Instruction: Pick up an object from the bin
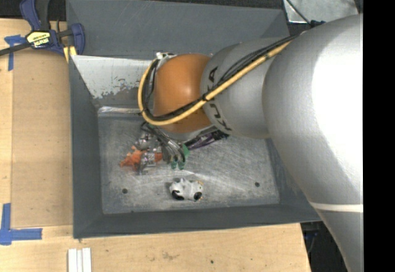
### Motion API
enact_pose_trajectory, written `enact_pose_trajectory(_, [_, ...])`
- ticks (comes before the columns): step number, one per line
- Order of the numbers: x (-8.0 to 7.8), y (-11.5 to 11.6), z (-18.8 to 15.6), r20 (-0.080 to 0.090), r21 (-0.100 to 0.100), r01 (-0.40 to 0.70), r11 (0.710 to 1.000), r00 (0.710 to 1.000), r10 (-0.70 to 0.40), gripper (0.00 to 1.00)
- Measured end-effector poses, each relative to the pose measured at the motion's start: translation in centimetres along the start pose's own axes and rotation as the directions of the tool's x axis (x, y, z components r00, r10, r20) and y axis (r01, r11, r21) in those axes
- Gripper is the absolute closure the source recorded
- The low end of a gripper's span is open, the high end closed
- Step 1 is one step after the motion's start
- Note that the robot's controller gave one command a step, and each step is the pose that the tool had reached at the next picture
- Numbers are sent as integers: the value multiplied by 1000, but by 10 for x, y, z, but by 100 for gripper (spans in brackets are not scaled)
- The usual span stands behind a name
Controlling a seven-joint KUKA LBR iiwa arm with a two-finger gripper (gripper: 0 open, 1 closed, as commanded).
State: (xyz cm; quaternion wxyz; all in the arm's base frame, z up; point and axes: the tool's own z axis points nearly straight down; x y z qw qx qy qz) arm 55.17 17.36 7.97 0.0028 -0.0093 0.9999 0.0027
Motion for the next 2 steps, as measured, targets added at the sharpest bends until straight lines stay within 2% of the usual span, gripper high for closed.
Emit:
enact_pose_trajectory(1, [2, -1, -14, -9, 5, -1, 1000, 1000, 1, 100])
enact_pose_trajectory(2, [0, -1, -30, -4, 4, -1, 1000, 1000, 1, 100])
